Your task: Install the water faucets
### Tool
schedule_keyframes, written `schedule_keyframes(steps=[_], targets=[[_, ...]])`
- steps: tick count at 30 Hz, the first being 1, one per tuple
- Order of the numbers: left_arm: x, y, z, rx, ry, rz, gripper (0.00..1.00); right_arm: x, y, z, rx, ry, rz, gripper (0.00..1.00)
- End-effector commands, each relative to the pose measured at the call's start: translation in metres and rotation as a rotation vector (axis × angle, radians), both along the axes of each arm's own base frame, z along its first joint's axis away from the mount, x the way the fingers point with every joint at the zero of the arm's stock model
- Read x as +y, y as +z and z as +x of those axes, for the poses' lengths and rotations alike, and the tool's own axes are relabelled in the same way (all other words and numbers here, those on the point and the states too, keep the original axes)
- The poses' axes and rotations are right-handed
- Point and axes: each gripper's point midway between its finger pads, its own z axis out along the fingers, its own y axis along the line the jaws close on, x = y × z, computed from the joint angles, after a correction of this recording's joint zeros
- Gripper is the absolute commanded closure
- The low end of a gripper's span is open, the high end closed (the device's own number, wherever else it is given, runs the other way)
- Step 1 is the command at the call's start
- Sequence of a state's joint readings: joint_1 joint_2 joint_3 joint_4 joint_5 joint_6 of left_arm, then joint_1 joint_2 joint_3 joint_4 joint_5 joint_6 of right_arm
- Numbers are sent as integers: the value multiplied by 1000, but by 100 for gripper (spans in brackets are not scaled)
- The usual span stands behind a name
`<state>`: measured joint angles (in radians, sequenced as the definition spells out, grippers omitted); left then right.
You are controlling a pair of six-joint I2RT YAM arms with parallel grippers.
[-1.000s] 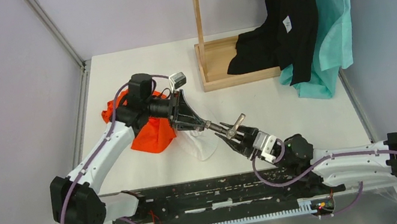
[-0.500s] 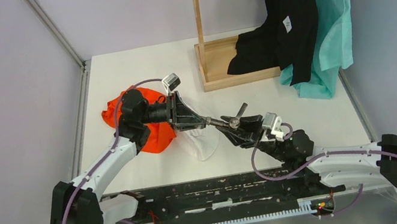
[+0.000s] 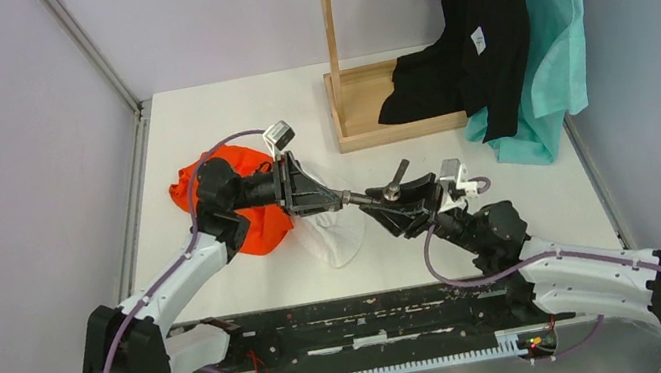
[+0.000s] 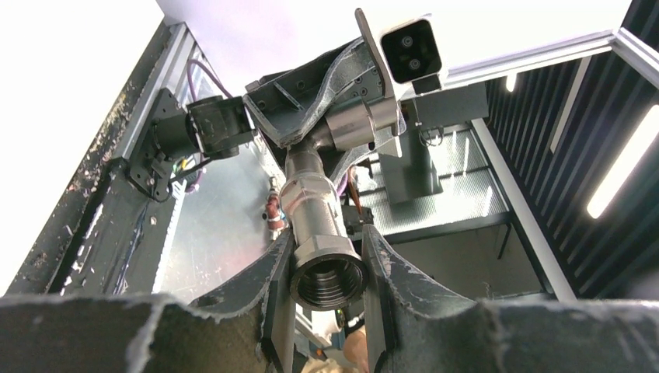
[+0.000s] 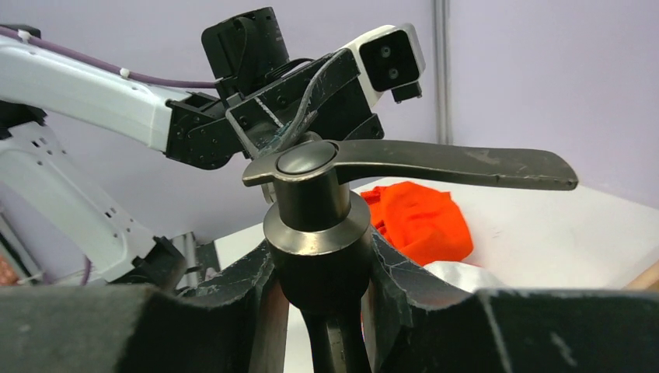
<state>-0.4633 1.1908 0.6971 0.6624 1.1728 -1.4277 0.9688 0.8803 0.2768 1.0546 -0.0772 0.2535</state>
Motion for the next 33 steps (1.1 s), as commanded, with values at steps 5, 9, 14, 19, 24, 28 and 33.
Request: schedule_keyframes(steps=[5, 9, 14, 19, 24, 28, 33], targets=[[-1, 22, -24, -328, 19, -122, 97, 16, 19, 0, 264, 205, 89, 100], [0, 23, -22, -381, 69, -136, 97, 27, 24, 1, 351, 301, 78, 100], [2, 20, -18, -441, 124, -148, 97, 37, 26, 0, 436, 409, 99, 100], [3, 15, -16, -518, 154, -159, 97, 52, 35, -8, 539, 626, 116, 100], [2, 14, -14, -549, 152, -156, 97, 62, 35, -14, 611, 758, 72, 100], [-1, 11, -12, -555, 127, -138, 97, 63, 30, -21, 637, 783, 7, 100], [-1, 8, -9, -612, 138, -138, 97, 60, 25, -30, 687, 804, -81, 100]])
